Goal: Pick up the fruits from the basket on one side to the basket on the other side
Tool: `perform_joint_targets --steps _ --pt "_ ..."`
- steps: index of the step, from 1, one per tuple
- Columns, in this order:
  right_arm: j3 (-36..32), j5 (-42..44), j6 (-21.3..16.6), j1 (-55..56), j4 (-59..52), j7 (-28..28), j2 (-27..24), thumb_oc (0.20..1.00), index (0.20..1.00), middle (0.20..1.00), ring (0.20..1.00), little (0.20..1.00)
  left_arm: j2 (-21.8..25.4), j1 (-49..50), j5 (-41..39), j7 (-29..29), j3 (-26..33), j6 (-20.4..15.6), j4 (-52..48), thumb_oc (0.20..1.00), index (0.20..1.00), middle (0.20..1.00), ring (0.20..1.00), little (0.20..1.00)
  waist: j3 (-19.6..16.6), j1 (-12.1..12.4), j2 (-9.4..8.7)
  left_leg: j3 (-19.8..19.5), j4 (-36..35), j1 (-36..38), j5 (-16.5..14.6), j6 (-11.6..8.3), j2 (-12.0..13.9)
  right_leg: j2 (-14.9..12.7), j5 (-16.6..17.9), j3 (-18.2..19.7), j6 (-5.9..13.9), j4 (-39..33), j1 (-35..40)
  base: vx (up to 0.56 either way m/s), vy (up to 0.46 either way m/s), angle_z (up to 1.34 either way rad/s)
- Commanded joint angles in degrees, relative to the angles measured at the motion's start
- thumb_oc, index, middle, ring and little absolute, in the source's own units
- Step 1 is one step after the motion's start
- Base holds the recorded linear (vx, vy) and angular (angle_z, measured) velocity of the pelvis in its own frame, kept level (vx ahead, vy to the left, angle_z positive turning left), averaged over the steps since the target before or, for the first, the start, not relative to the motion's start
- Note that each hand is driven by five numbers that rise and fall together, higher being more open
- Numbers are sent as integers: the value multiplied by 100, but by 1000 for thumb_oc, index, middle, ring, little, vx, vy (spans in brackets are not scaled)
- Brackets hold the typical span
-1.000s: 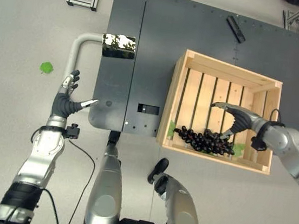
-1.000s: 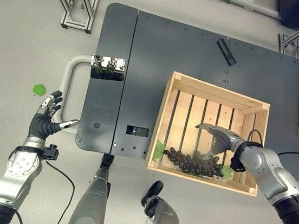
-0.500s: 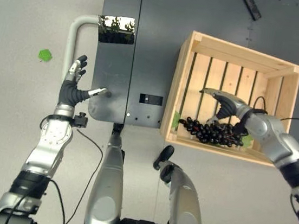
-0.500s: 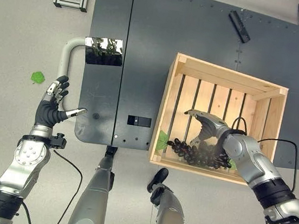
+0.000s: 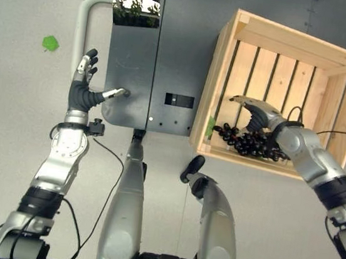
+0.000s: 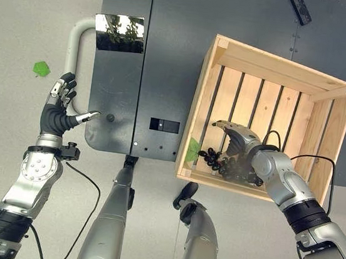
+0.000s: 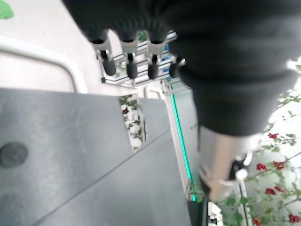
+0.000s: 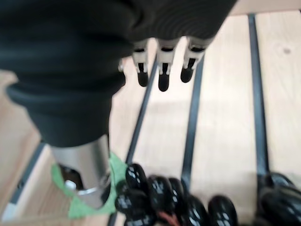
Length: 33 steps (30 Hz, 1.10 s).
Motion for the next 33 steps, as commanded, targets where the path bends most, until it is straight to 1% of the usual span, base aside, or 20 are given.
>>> perform_joint_targets --steps 1,6,8,11,13,14,15,19,27,30,33 --pt "197 -192 60 -174 40 32 -170 1000 1000 1000 1000 1000 -189 -157 190 106 27 -191 -461 1000 1000 1000 1000 1000 -112 -105 58 -33 389 332 -818 58 176 -119 709 25 369 -788 -115 0 0 0" --pt "91 -210 49 39 -125 139 -258 1000 1000 1000 1000 1000 -204 -129 207 97 36 -172 -450 1000 1000 1000 1000 1000 -112 -154 16 -13 386 376 -834 65 175 -109 713 46 373 -810 -87 0 0 0" --pt "-107 -142 35 310 -320 208 -354 1000 1000 1000 1000 1000 -223 -86 223 79 75 -164 -460 1000 1000 1000 1000 1000 -112 -197 -13 -15 371 403 -835 67 166 -111 718 49 381 -829 -61 0 0 0" --pt "-390 -32 2 710 -587 330 -584 1000 1000 1000 1000 1000 -205 11 222 16 110 -145 -524 1000 1000 1000 1000 1000 -112 -225 -28 -18 354 431 -839 66 162 -114 719 57 388 -842 -42 0 0 0" --pt "-600 -13 -43 991 -830 476 -847 1000 1000 1000 1000 1000 -189 76 242 -44 157 -125 -566 1000 1000 1000 1000 1000 -112 -274 -79 3 365 430 -854 65 163 -113 722 66 394 -843 -43 4 0 2" --pt "-624 -13 -40 1017 -848 484 -854 1000 1000 1000 1000 1000 -191 75 241 -45 148 -123 -568 1000 1000 1000 1000 1000 -112 -266 -75 3 364 432 -853 66 163 -114 722 66 395 -842 -42 0 0 0" --pt "-750 -26 -73 1207 -965 561 -987 1000 1000 1000 1000 1000 -179 121 279 -84 167 -113 -601 1000 1000 1000 1000 1000 -112 -282 -97 16 359 437 -857 68 167 -107 727 71 399 -860 -38 6 0 3" --pt "-831 -21 -78 1338 -1100 669 -1129 1000 1000 1000 1000 1000 -158 171 260 -105 173 -101 -644 1000 1000 1000 1000 1000 -112 -300 -116 24 364 421 -860 62 168 -92 732 101 404 -877 -54 0 0 0" --pt "-1070 37 -100 1399 -1398 867 -1599 1000 1000 1000 1000 1000 -130 296 267 -250 166 -75 -717 1000 1000 1000 1000 1000 -112 -357 -162 51 377 435 -878 57 179 -62 735 148 403 -893 -59 1 2 -1" --pt "-1079 33 -90 1404 -1441 906 -1640 1000 1000 1000 1000 1000 -128 307 253 -262 149 -78 -723 1000 1000 1000 1000 1000 -112 -354 -152 56 401 426 -886 59 169 -63 733 161 406 -889 -53 0 0 0" --pt "-1065 38 -94 1354 -1483 866 -1567 1000 1000 1000 1000 1000 -108 313 236 -273 147 -75 -772 1000 1000 1000 1000 1000 -112 -346 -135 56 418 388 -888 60 171 -65 726 165 407 -871 -90 0 0 0"
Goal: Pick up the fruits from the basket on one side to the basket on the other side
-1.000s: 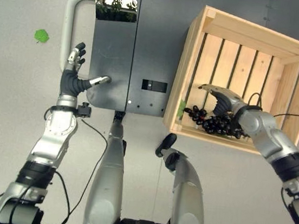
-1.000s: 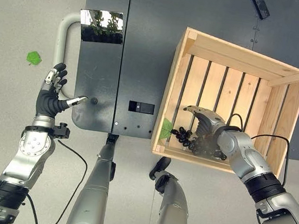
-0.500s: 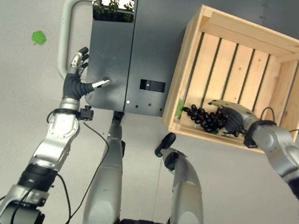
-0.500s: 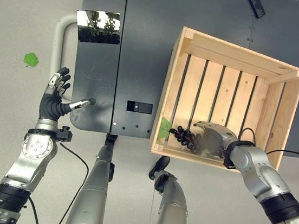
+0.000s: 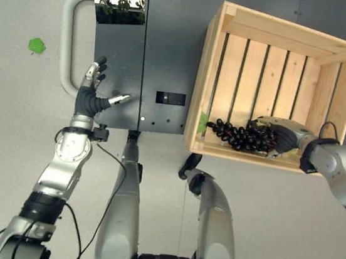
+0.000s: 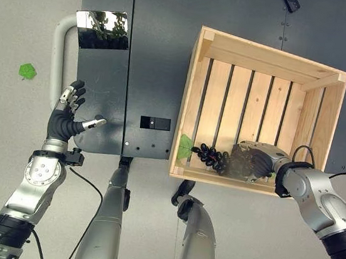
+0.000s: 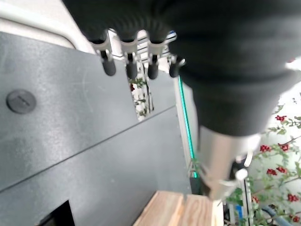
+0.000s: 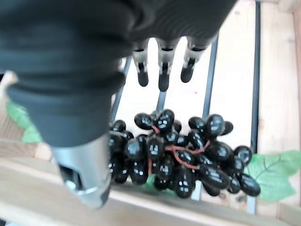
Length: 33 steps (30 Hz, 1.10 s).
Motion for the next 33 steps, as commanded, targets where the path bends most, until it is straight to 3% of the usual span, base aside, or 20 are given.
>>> perform_joint_targets --steps 1,24,33 --pt "31 108 -124 -205 -145 -21 -264 1000 1000 1000 1000 1000 -21 75 233 -30 194 -196 -550 1000 1000 1000 1000 1000 -105 -16 -99 42 503 357 -961 26 151 -84 718 127 411 -855 -63 0 0 0" --pt "78 97 -37 -400 -225 -364 572 1000 1000 1000 1000 1000 -60 70 169 57 176 -153 -722 1000 1000 1000 1000 1000 -105 14 30 -83 1032 -347 -1117 106 27 -136 609 208 390 -476 -629 0 0 0" --pt "361 -389 8 -656 69 -480 815 1000 1000 1000 1000 1000 -102 18 203 109 129 -129 -712 1000 1000 1000 1000 1000 -105 44 114 -85 1039 -449 -1117 129 -8 -129 600 254 382 -453 -752 0 0 0"
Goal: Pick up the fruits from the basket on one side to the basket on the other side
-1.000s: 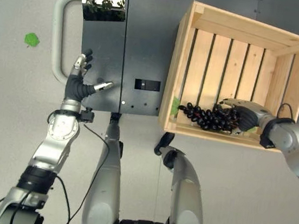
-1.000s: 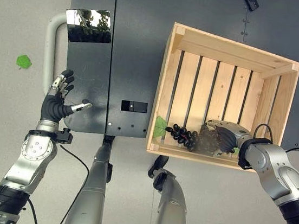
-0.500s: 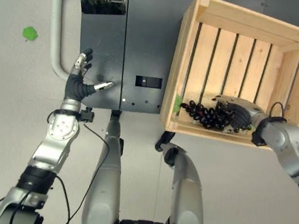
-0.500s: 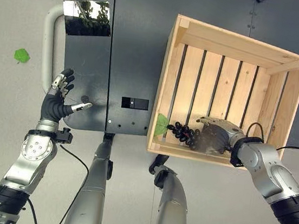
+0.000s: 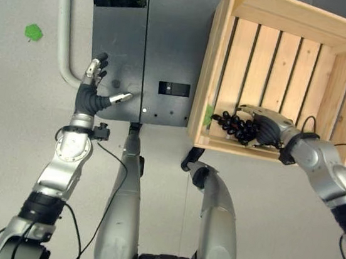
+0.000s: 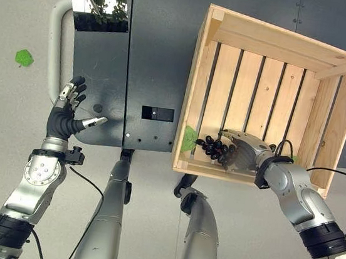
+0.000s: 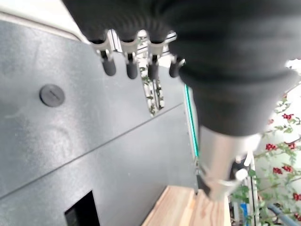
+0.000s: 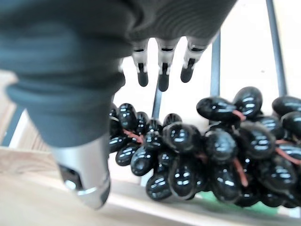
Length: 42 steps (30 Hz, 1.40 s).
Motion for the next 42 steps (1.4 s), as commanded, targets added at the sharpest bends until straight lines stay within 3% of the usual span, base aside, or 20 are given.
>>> perform_joint_targets --steps 1,9,18,25,27,29,30,42 --pt "236 -273 22 -298 88 -132 -139 1000 1000 1000 1000 1000 -108 10 204 66 135 -156 -463 1000 1000 1000 1000 1000 -105 31 112 -68 788 194 -1099 105 47 -55 623 137 415 -776 -59 0 0 0" --pt "249 -553 154 -284 750 -220 -248 1000 1000 1000 1000 1000 -142 31 137 46 105 -162 -493 1000 1000 1000 1000 1000 -105 28 173 -92 767 192 -1095 109 13 -98 619 143 413 -745 -77 0 0 0" --pt "462 -861 363 -535 1736 -683 189 1000 1000 1000 1000 1000 -220 -33 98 122 14 -154 -381 1000 1000 1000 1000 1000 -105 71 245 -99 791 164 -1101 121 -4 -108 617 161 414 -718 -110 0 0 0" --pt "500 -994 381 -565 1861 -824 305 1000 1000 1000 1000 1000 -252 -30 80 164 -7 -158 -348 1000 1000 1000 1000 1000 -105 69 276 -101 785 153 -1093 125 -14 -109 603 182 417 -693 -139 0 0 0" --pt "534 -1035 392 -581 1886 -827 339 696 696 696 696 696 -258 -38 84 168 -33 -153 -344 1000 1000 1000 1000 1000 -105 69 280 -110 777 157 -1086 124 -23 -111 607 184 418 -689 -143 0 0 0" --pt "558 -1123 390 -584 1887 -842 386 294 294 294 294 294 -267 -36 93 177 -53 -148 -339 1000 1000 1000 1000 1000 -105 65 283 -115 749 176 -1076 128 -27 -117 607 183 421 -699 -130 0 0 0" --pt "566 -1149 388 -601 1885 -856 408 200 200 200 200 200 -276 -45 97 185 -58 -144 -341 1000 1000 1000 1000 1000 -105 69 286 -111 734 189 -1072 128 -29 -120 610 181 424 -709 -121 0 0 0" --pt "587 -1179 363 -669 1720 -876 447 200 200 200 200 200 -276 -78 132 207 -70 -133 -330 1000 1000 1000 1000 1000 -105 69 267 -133 697 178 -1048 134 -63 -131 623 157 434 -725 -115 0 0 0"
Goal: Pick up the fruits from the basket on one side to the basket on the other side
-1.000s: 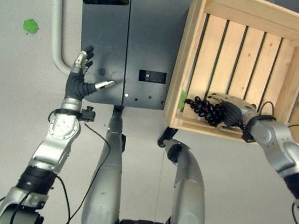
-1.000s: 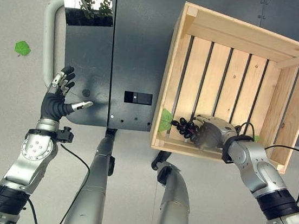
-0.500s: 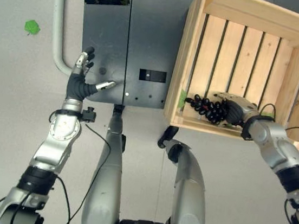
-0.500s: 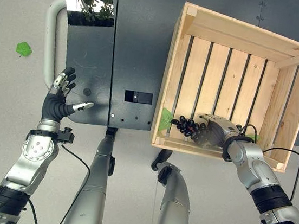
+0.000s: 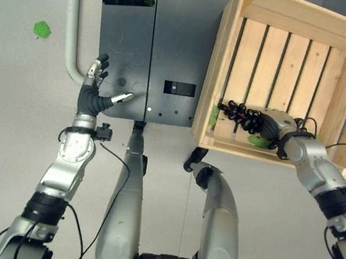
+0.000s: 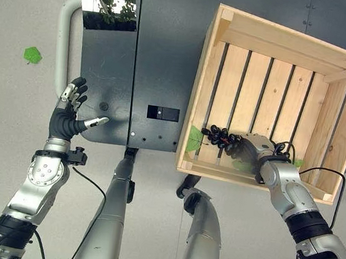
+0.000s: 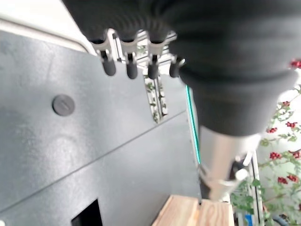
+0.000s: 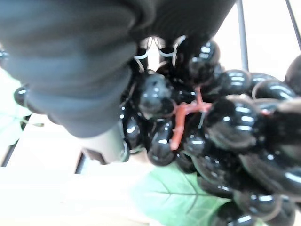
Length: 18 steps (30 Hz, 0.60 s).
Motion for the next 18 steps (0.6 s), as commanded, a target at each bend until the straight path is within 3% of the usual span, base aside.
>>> perform_joint_targets --steps 1,11,12,13,15,18 --pt "243 -103 -60 -93 112 -9 -69 200 200 200 200 200 -189 -73 133 62 0 -141 -336 1000 1000 1000 1000 1000 -105 -70 236 -138 654 240 -1074 148 13 -10 729 119 446 -950 31 0 0 0" --pt "97 276 3 -369 190 -203 -57 200 200 200 200 200 -170 -71 55 42 -36 -161 -365 1000 1000 1000 1000 1000 -105 -13 263 -158 637 261 -1058 157 -9 -30 756 113 448 -961 58 0 0 0" --pt "-78 1067 65 -473 326 -259 46 200 200 200 200 200 -159 -85 -16 30 -49 -174 -369 1000 1000 1000 1000 1000 -105 -6 270 -152 646 264 -1055 165 -11 -38 768 119 441 -945 55 0 0 0" --pt "-78 1068 65 -474 327 -260 46 200 200 200 200 200 -159 -85 -16 30 -49 -174 -369 1000 1000 1000 1000 1000 -105 -6 269 -152 646 264 -1056 165 -10 -38 768 120 441 -945 54 0 0 0" --pt "-219 2025 119 -716 659 -308 158 200 200 200 200 200 -120 -87 -111 -14 -62 -170 -353 1000 1000 1000 1000 1000 -105 24 272 -140 654 261 -1042 169 -9 -31 783 119 423 -953 59 0 0 0" --pt "-173 2506 117 -943 844 -265 172 200 200 200 200 200 -82 -78 -172 -49 -49 -161 -338 1000 1000 1000 1000 1000 -105 38 272 -136 638 275 -1033 167 -1 -23 793 121 417 -969 67 0 0 0"
